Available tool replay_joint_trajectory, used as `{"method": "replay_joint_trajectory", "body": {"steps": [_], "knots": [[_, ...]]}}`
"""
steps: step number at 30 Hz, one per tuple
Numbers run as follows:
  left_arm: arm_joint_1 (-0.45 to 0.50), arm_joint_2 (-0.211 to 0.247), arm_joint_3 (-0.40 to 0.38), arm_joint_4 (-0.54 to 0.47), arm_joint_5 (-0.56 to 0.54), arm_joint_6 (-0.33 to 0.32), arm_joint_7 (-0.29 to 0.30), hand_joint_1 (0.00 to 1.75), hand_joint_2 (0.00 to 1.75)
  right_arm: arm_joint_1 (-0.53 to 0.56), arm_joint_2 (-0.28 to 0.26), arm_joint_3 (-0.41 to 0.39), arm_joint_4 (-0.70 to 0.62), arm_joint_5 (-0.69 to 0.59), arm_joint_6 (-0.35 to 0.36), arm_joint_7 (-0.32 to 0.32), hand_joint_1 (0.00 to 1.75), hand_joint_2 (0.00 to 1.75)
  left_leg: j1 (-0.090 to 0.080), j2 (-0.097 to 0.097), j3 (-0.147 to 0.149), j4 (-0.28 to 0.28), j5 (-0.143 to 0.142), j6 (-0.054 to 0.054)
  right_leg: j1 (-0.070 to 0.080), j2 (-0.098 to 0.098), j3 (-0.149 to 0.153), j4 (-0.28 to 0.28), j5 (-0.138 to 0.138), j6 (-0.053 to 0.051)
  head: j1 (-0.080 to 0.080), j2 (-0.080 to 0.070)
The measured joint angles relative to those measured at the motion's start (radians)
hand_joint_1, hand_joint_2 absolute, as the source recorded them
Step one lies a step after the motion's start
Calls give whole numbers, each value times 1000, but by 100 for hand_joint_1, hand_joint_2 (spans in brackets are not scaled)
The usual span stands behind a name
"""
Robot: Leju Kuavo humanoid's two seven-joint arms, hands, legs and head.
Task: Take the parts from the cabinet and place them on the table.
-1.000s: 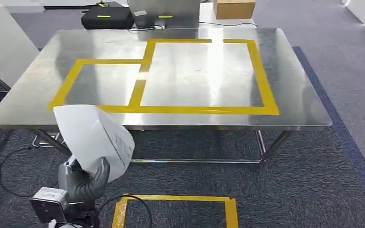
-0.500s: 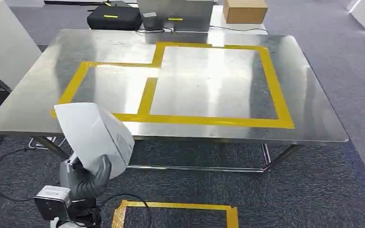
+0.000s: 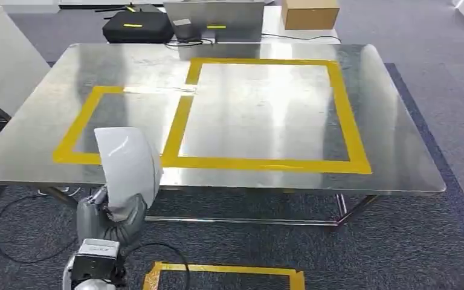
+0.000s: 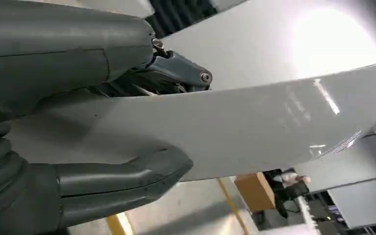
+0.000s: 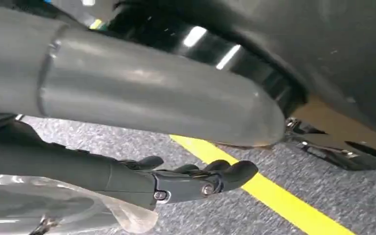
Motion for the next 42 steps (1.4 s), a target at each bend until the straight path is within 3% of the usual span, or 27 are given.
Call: {"method": "replay_joint_trajectory", "body": {"steps": [1,4,8,14,19,25,28,34,42], "knots": [[-17,8,10,0,-70,20,22,175,175,-1,0,0,0,3,2,0,0,0,0,0,5,-10,-6,4,1,0,1,0,-3,-3,-1,0],[-66,26,67,0,-369,55,107,175,175,-3,0,0,0,12,4,0,0,0,1,0,11,-19,-9,-6,4,-1,5,0,-7,-10,0,0],[-146,29,224,0,-782,56,214,175,175,-4,0,-2,0,24,8,-5,0,0,4,1,12,-23,-4,-27,6,-1,5,0,-5,-13,1,0],[-278,105,378,65,-812,57,364,175,175,-4,0,-11,0,45,14,-9,0,0,4,1,13,-23,-1,-34,6,-2,7,0,-3,-15,1,0],[-413,255,465,267,-794,58,460,175,175,-4,10,-13,0,83,13,1,0,0,4,5,15,-23,-1,-36,6,3,7,1,-1,-17,0,0],[-542,410,567,599,-727,60,452,175,175,-3,28,-13,0,106,13,11,0,0,5,6,18,-23,-1,-37,7,6,7,1,-1,-17,1,0],[-601,461,608,753,-737,60,434,175,175,-3,28,-13,0,113,14,9,0,0,5,6,18,-23,-1,-37,7,6,7,1,-1,-17,2,0],[-680,520,640,988,-819,60,436,175,175,-4,28,-13,0,121,14,10,0,0,5,6,17,-23,-1,-37,7,5,8,0,-1,-17,1,0],[-738,478,636,1036,-877,60,375,175,175,-7,28,-13,-1,128,17,17,0,0,4,6,17,-22,-1,-37,7,4,9,-3,-1,-17,1,0]]}}
